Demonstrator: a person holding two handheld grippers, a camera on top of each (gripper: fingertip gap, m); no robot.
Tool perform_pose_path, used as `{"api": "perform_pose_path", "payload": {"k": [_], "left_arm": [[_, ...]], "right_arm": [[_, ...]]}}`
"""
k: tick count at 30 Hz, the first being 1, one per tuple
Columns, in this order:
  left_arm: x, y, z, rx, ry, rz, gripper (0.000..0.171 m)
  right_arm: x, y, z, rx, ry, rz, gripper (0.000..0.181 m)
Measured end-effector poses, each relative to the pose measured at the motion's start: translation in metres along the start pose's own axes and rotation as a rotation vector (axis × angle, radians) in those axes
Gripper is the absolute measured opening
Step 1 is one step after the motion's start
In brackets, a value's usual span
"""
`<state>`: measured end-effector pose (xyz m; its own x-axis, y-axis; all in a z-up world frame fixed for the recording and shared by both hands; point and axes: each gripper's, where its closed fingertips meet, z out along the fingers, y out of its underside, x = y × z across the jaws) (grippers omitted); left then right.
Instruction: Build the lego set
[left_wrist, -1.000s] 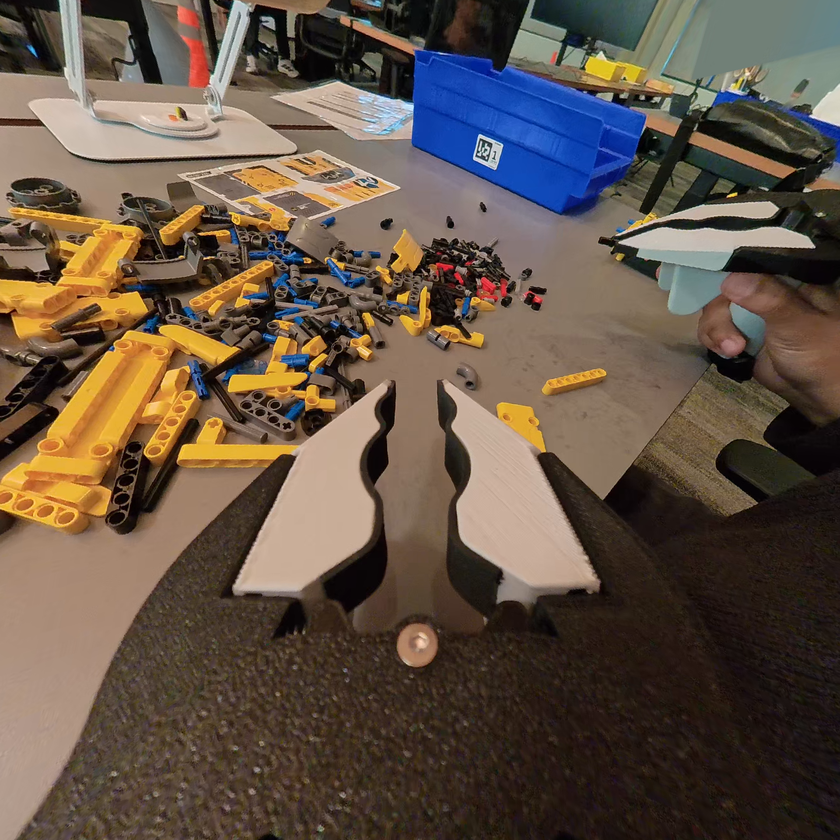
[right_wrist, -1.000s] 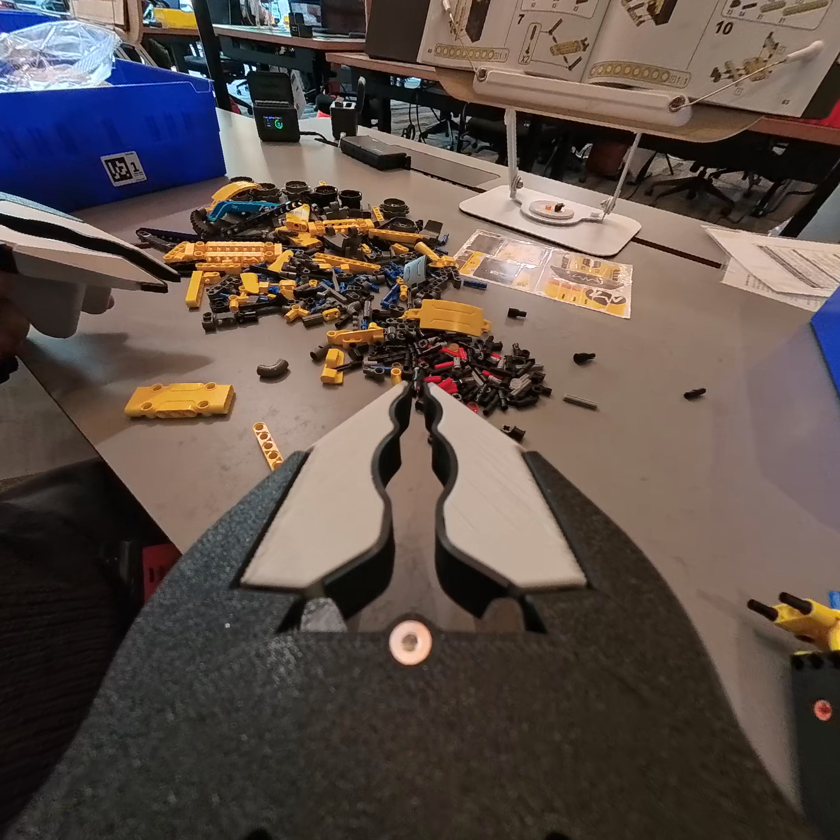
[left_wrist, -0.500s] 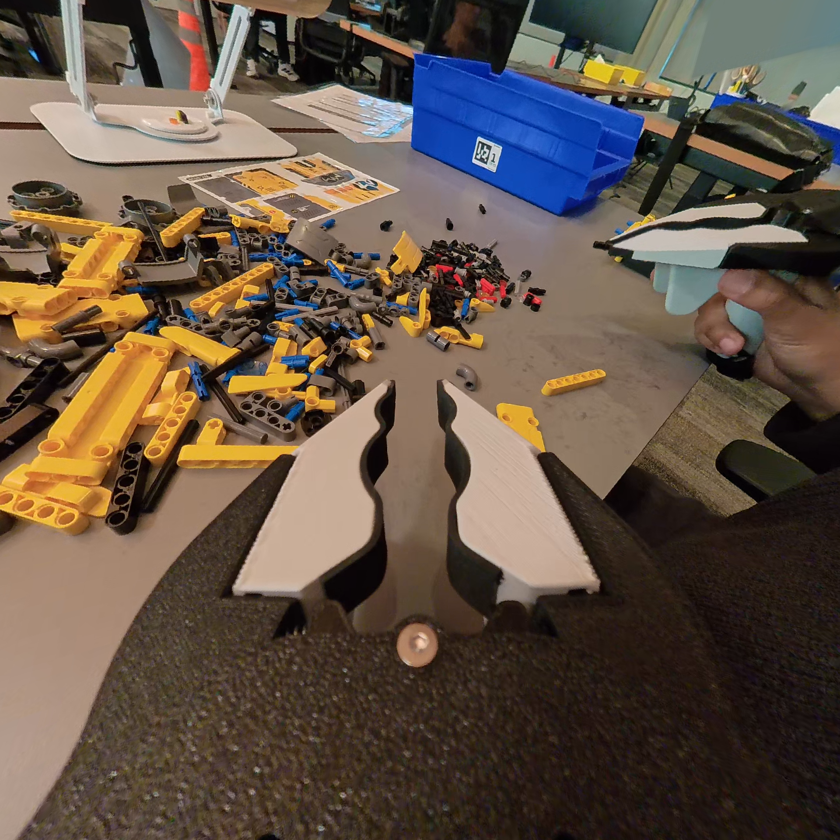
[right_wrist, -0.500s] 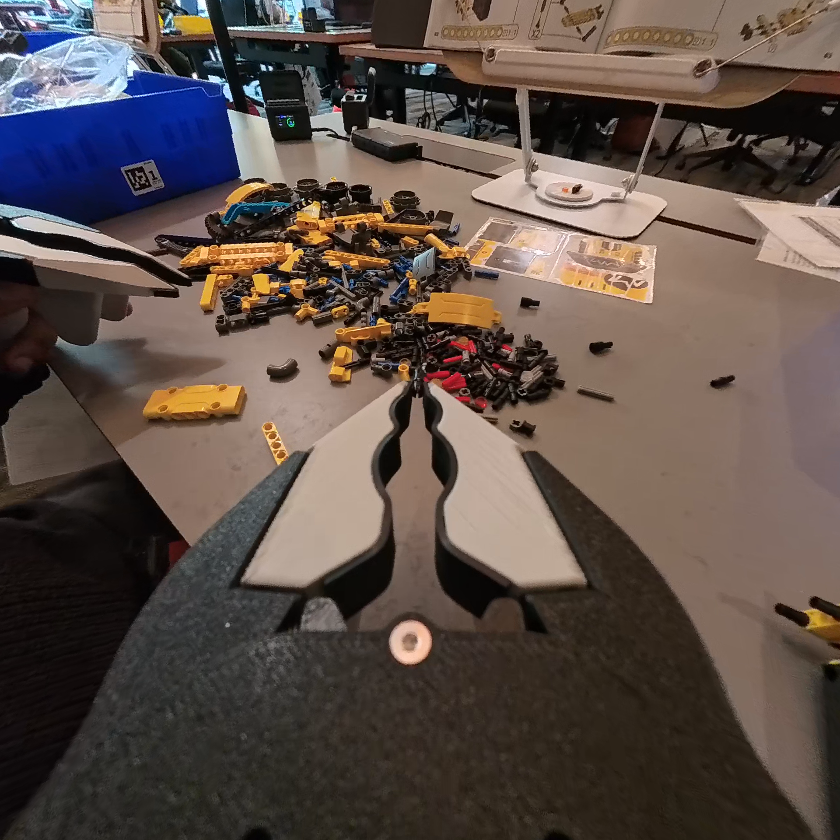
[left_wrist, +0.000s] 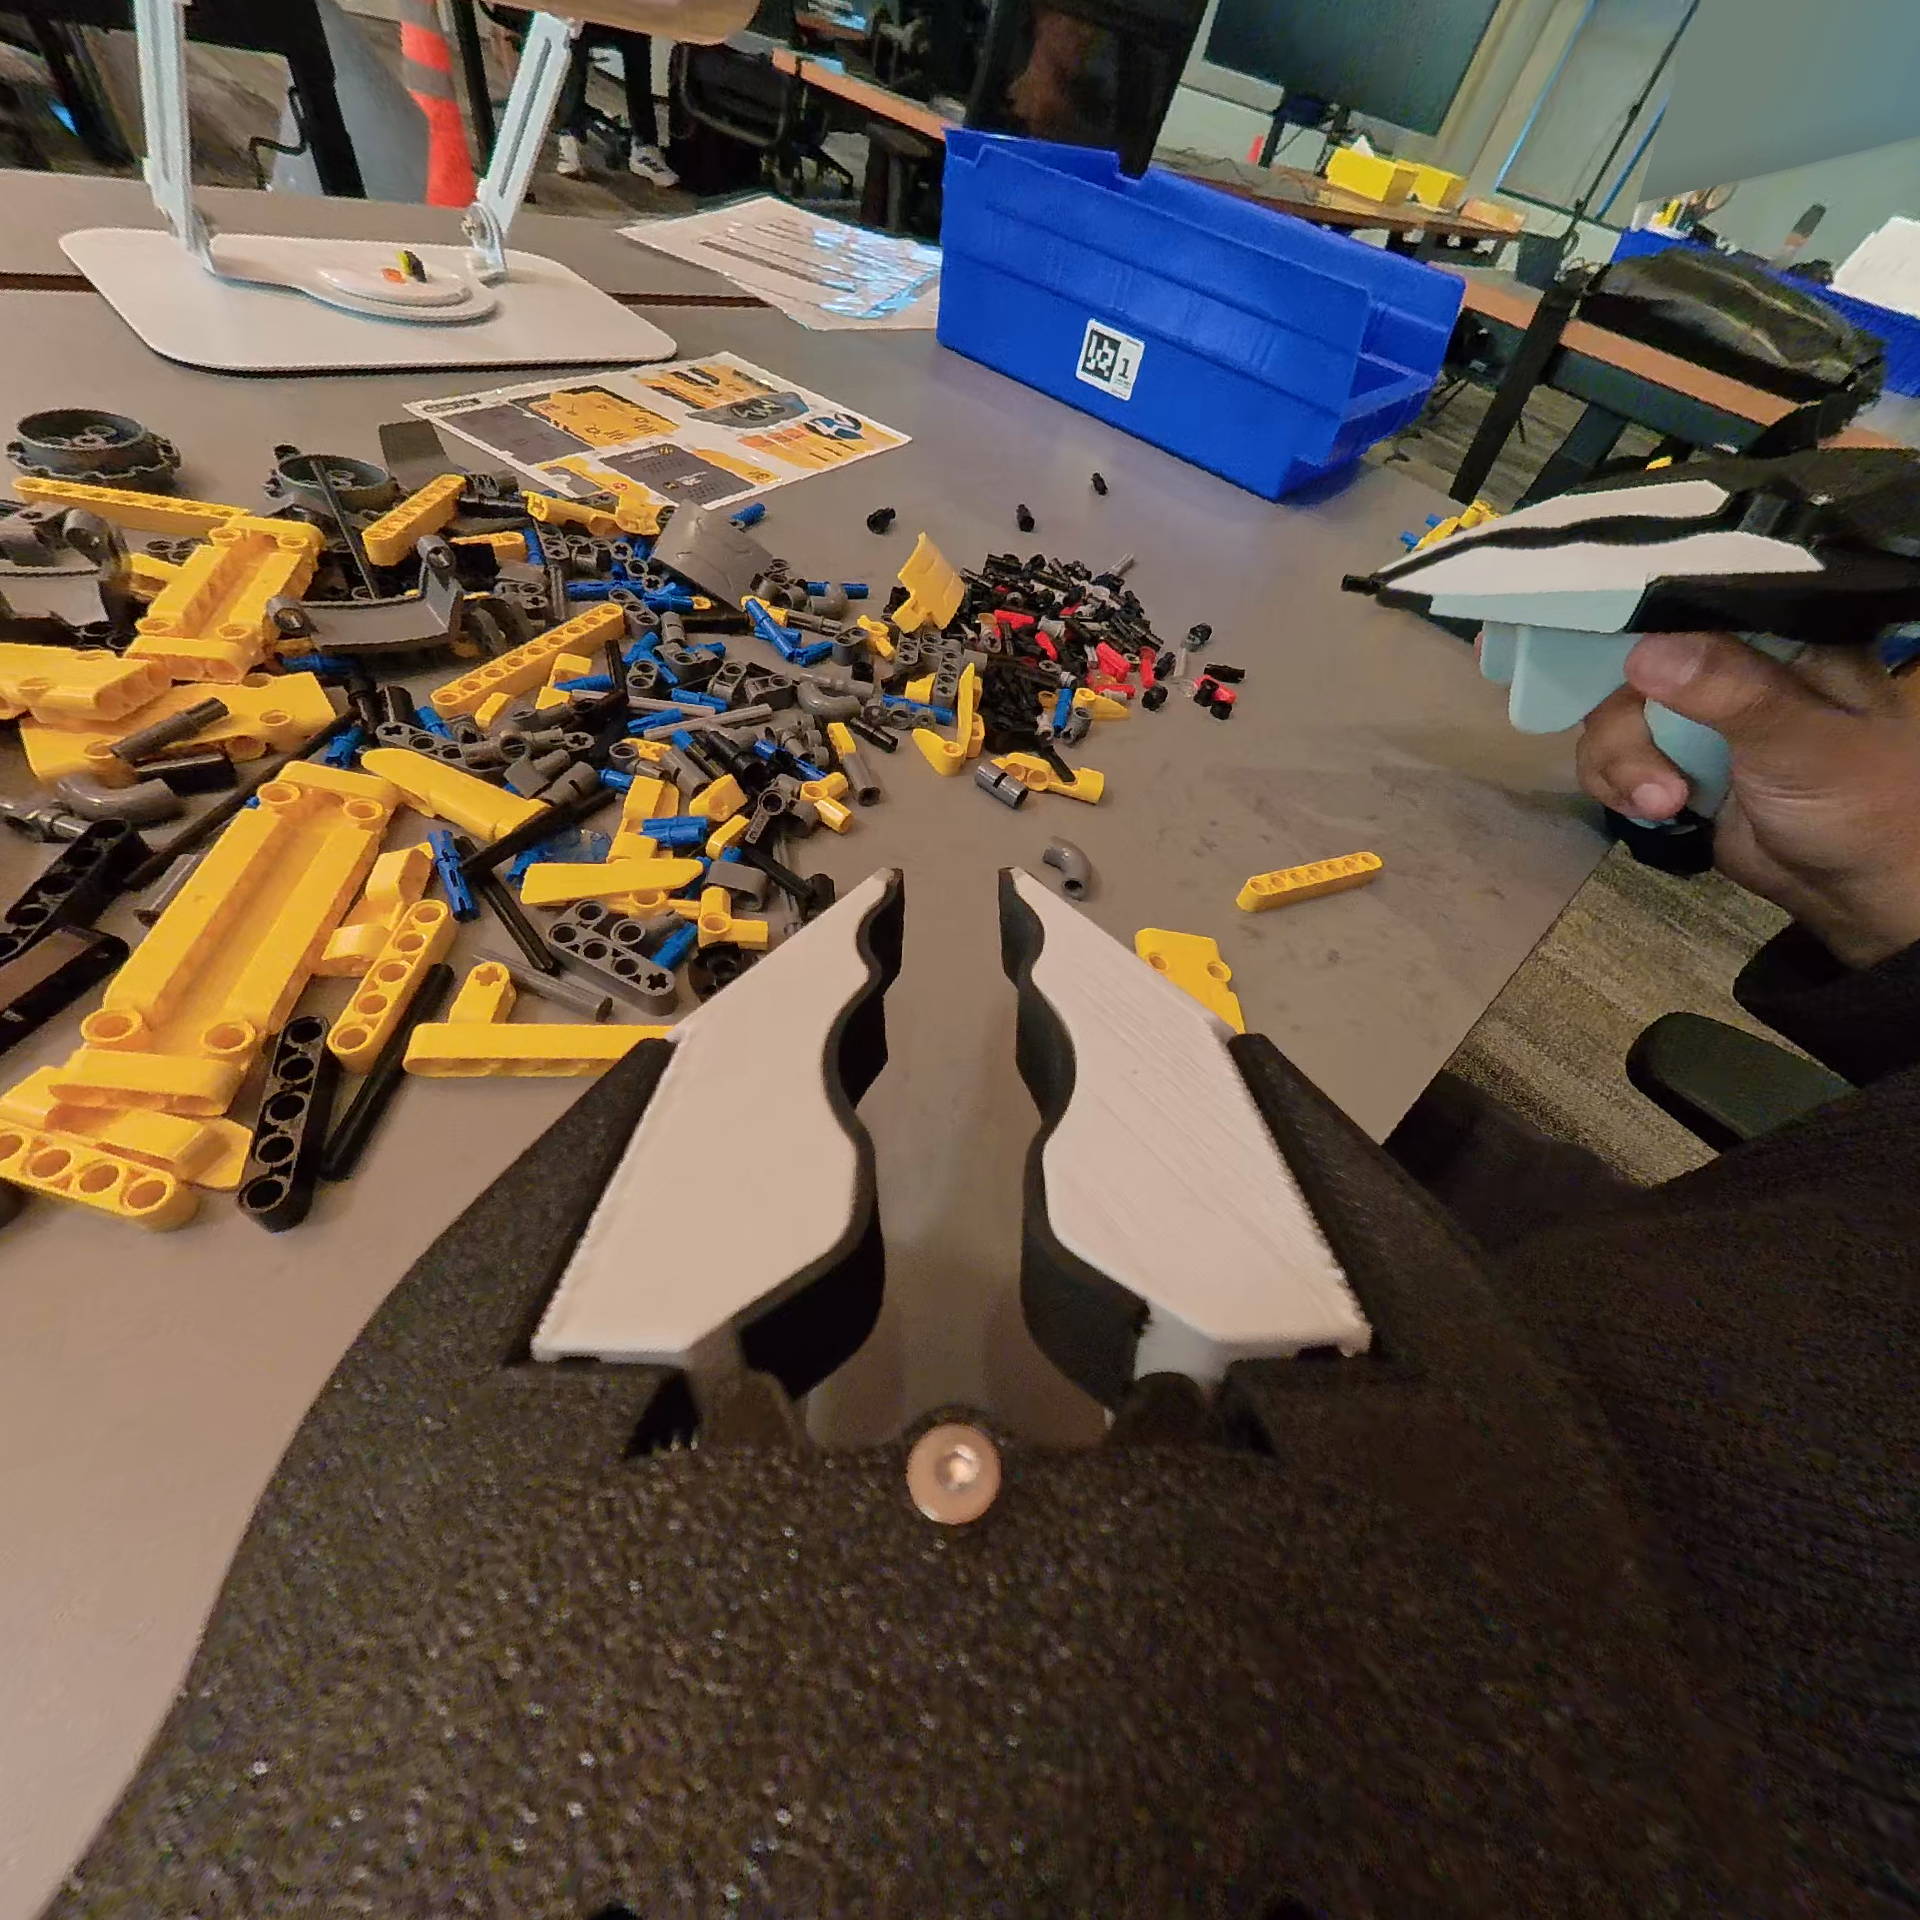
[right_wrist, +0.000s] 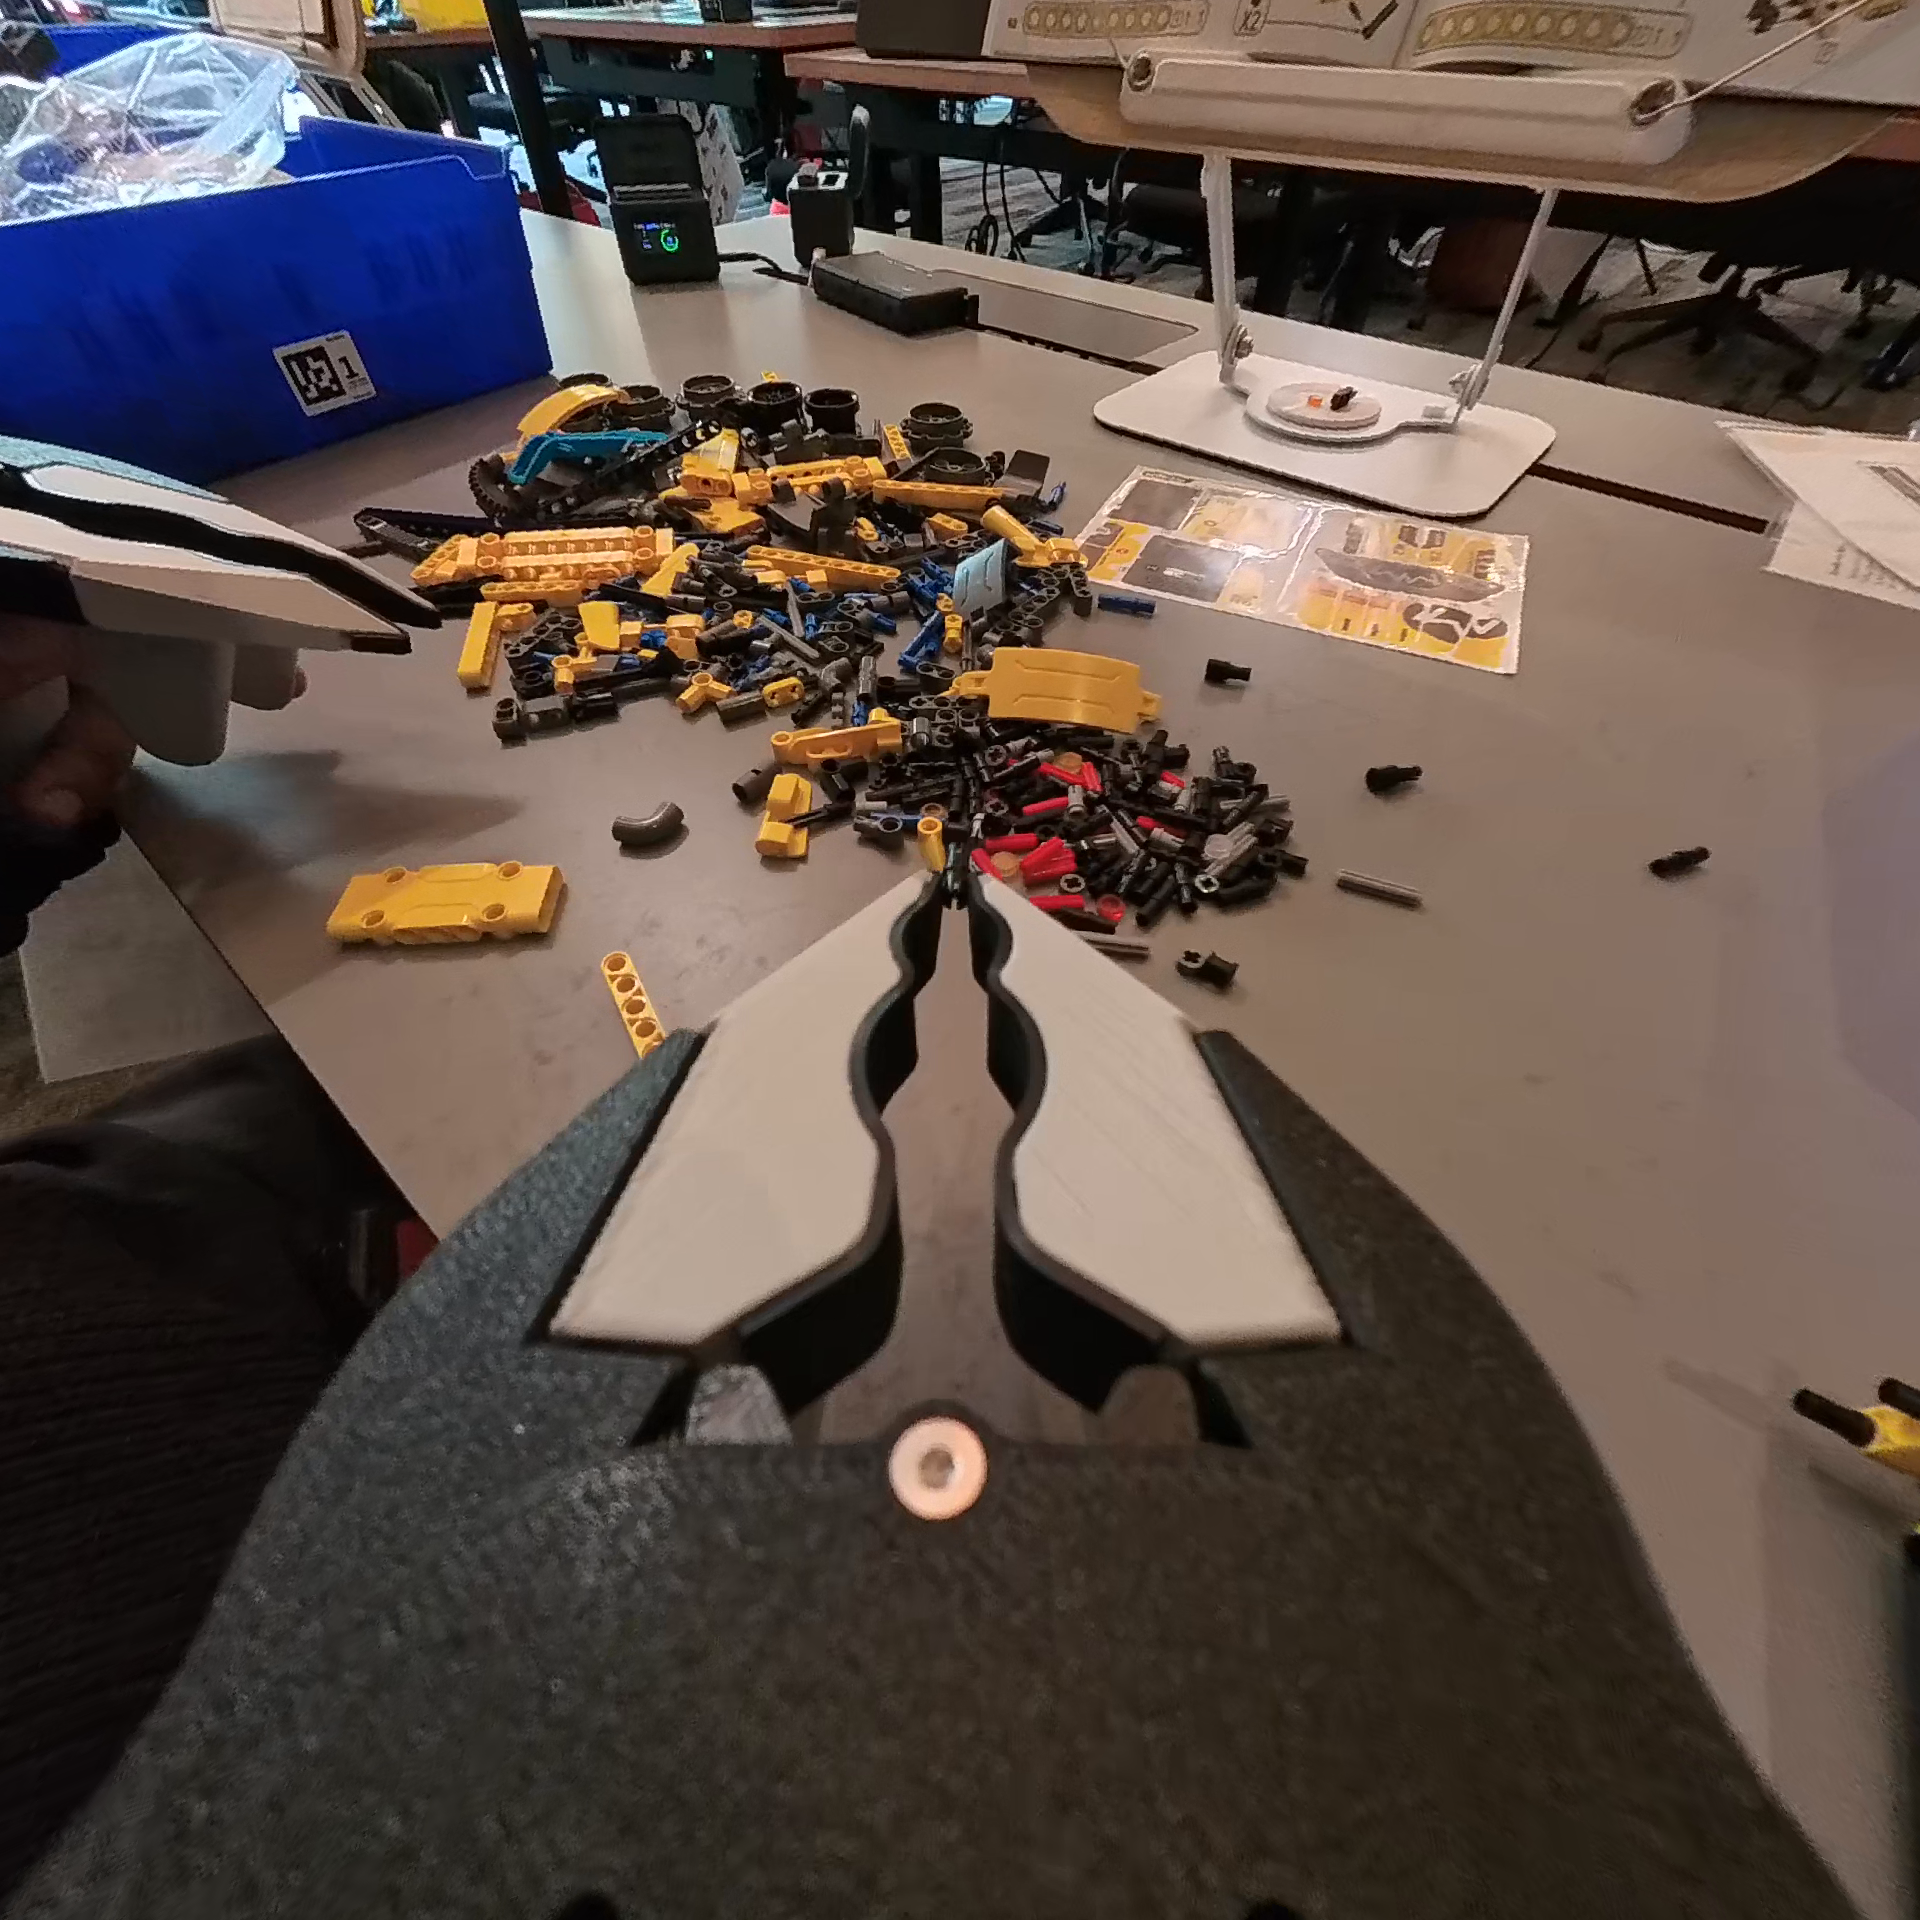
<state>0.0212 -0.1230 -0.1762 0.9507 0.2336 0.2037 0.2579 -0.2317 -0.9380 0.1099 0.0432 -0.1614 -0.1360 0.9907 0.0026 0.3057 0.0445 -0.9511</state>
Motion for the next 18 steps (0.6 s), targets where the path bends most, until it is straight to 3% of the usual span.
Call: {"api": "perform_pose_path", "payload": {"k": [11,18], "left_arm": [[-0.004,0.002,0.004,-0.027,-0.014,-0.021,0.017],[-0.006,0.002,0.005,-0.028,-0.019,-0.038,0.017]], "right_arm": [[-0.004,0.012,0.010,-0.100,-0.031,-0.006,0.004],[0.038,-0.032,0.016,0.057,0.003,0.006,0.004]]}}
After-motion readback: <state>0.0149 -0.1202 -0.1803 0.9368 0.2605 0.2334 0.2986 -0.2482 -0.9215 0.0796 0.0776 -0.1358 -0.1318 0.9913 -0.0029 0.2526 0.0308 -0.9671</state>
